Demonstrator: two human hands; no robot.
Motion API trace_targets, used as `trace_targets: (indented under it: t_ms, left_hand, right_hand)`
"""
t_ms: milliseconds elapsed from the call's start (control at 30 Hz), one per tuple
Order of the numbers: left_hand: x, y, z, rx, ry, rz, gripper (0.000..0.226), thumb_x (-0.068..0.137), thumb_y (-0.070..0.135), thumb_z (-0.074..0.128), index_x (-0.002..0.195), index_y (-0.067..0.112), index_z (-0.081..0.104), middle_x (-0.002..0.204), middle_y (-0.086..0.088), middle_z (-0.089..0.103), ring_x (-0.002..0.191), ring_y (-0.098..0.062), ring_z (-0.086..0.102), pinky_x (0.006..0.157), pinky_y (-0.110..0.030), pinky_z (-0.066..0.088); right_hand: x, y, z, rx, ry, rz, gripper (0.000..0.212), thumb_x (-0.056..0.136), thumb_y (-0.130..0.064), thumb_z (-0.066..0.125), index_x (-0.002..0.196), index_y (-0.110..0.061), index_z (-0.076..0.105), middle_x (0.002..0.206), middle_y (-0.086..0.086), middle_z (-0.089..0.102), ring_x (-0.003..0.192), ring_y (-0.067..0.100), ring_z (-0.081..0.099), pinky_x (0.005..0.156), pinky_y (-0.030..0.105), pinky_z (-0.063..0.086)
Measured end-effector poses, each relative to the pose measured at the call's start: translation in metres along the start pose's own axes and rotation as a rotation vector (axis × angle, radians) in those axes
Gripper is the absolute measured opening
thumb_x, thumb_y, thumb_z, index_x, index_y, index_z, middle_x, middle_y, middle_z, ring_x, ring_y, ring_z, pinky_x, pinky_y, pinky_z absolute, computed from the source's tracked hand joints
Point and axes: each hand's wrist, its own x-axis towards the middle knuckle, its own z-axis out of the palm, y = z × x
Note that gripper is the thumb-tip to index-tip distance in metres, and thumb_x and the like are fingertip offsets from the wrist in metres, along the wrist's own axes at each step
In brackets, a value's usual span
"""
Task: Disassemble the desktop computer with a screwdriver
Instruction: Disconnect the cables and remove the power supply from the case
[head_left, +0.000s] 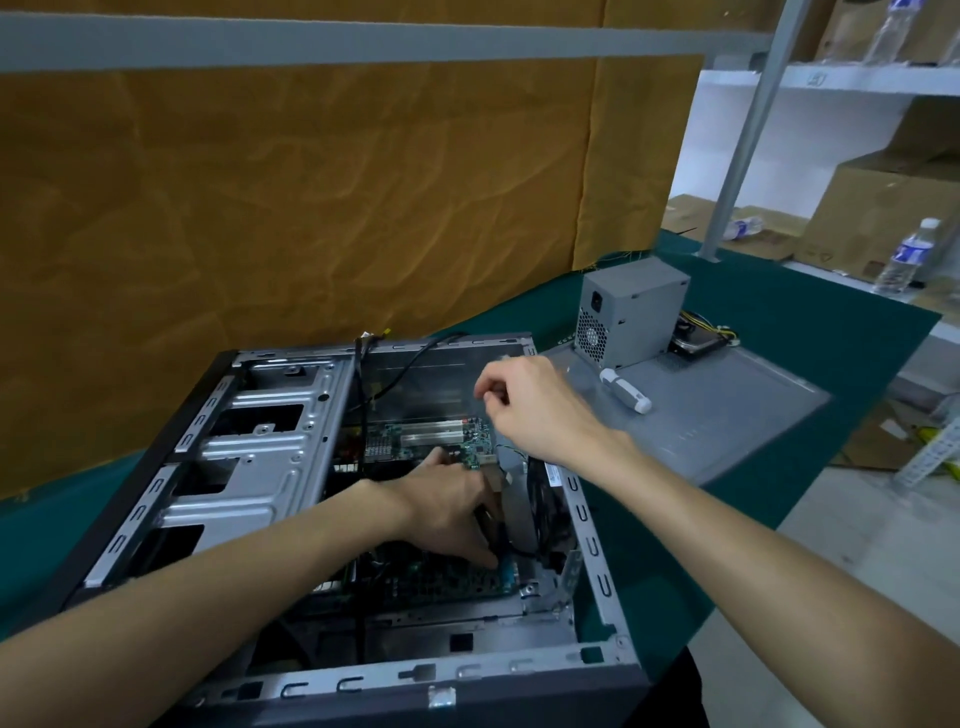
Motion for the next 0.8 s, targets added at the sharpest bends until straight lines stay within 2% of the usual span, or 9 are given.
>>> trace_targets:
  t_ms: [67,233,333,467,567,633,667,733,800]
  left_hand:
    - [0.001,0.002,0.004,0.036,0.016,-0.039,0.028,0.081,0.056,0.074,0.072,0.045,0.050,0.097,0.020,0.069,0.101,-0.011,0.062,0.105,-0.044,0.018]
    - [0.001,0.003,0.009,0.059,0.047,-0.044,0.025,0.085,0.052,0.066,0.068,0.041,0.053,0.078,0.017,0.062,0.090,-0.013,0.060,0.098,-0.041,0.022]
    - [0.003,0.002,0.011,0.094,0.042,-0.069,0.025,0.087,0.055,0.062,0.078,0.032,0.065,0.081,0.013,0.068,0.090,-0.013,0.059,0.101,-0.042,0.023]
    - [-0.002,-0.001,0.005,0.046,0.040,0.002,0.015,0.087,0.051,0.068,0.091,0.036,0.068,0.096,0.014,0.069,0.100,-0.013,0.058,0.104,-0.044,0.030]
    - [-0.016,-0.015,-0.007,0.117,0.090,-0.062,0.060,0.077,0.060,0.074,0.124,0.027,0.059,0.123,0.002,0.057,0.116,-0.019,0.049,0.106,-0.040,0.038]
    - [-0.028,-0.027,-0.013,0.258,0.088,-0.176,0.086,0.073,0.067,0.073,0.139,0.021,0.044,0.135,-0.003,0.042,0.126,-0.025,0.040,0.112,-0.042,0.034]
    - [-0.034,-0.031,-0.016,0.257,0.071,-0.210,0.089,0.073,0.068,0.072,0.141,0.020,0.040,0.137,-0.004,0.041,0.128,-0.026,0.041,0.112,-0.042,0.034]
    - [-0.041,-0.034,-0.021,0.142,0.030,-0.219,0.082,0.074,0.067,0.072,0.136,0.022,0.045,0.133,-0.003,0.049,0.123,-0.024,0.051,0.106,-0.039,0.042]
    - [-0.042,-0.032,-0.025,0.050,0.029,-0.202,0.069,0.074,0.060,0.077,0.126,0.023,0.053,0.123,0.000,0.059,0.112,-0.020,0.060,0.095,-0.036,0.050]
  right_hand:
    - [0.000,-0.003,0.001,-0.047,-0.011,-0.013,0.021,0.095,-0.012,0.057,0.102,-0.018,0.076,0.097,-0.002,0.073,0.092,0.016,0.063,0.085,0.029,0.047]
    - [-0.003,-0.004,0.000,-0.054,-0.012,-0.022,0.021,0.094,-0.011,0.057,0.101,-0.017,0.077,0.098,0.000,0.075,0.097,0.019,0.065,0.095,0.034,0.050]
    - [-0.003,-0.003,0.001,-0.055,-0.016,-0.022,0.021,0.095,-0.012,0.058,0.101,-0.018,0.076,0.099,-0.001,0.074,0.100,0.020,0.064,0.095,0.037,0.051]
    - [-0.003,-0.002,0.000,-0.071,-0.022,-0.034,0.021,0.095,-0.012,0.058,0.102,-0.018,0.076,0.100,0.001,0.074,0.100,0.021,0.064,0.097,0.039,0.050]
    - [-0.005,-0.006,-0.004,-0.159,-0.066,-0.086,0.021,0.099,-0.019,0.054,0.105,-0.020,0.075,0.102,0.001,0.075,0.101,0.023,0.064,0.095,0.035,0.047]
    - [-0.008,-0.018,-0.007,-0.214,-0.182,-0.139,0.021,0.101,-0.032,0.053,0.100,-0.024,0.072,0.094,-0.001,0.073,0.090,0.023,0.066,0.081,0.034,0.050]
    - [-0.011,-0.026,-0.006,-0.217,-0.298,-0.159,0.022,0.099,-0.040,0.054,0.094,-0.026,0.070,0.087,-0.002,0.071,0.081,0.022,0.066,0.070,0.033,0.050]
    - [-0.015,-0.043,-0.001,-0.273,-0.588,-0.179,0.030,0.093,-0.050,0.061,0.085,-0.021,0.066,0.078,-0.002,0.066,0.069,0.021,0.064,0.052,0.027,0.042]
    - [-0.020,-0.054,0.009,-0.392,-0.811,-0.208,0.029,0.087,-0.041,0.072,0.088,-0.013,0.067,0.076,0.002,0.065,0.061,0.018,0.064,0.044,0.024,0.038]
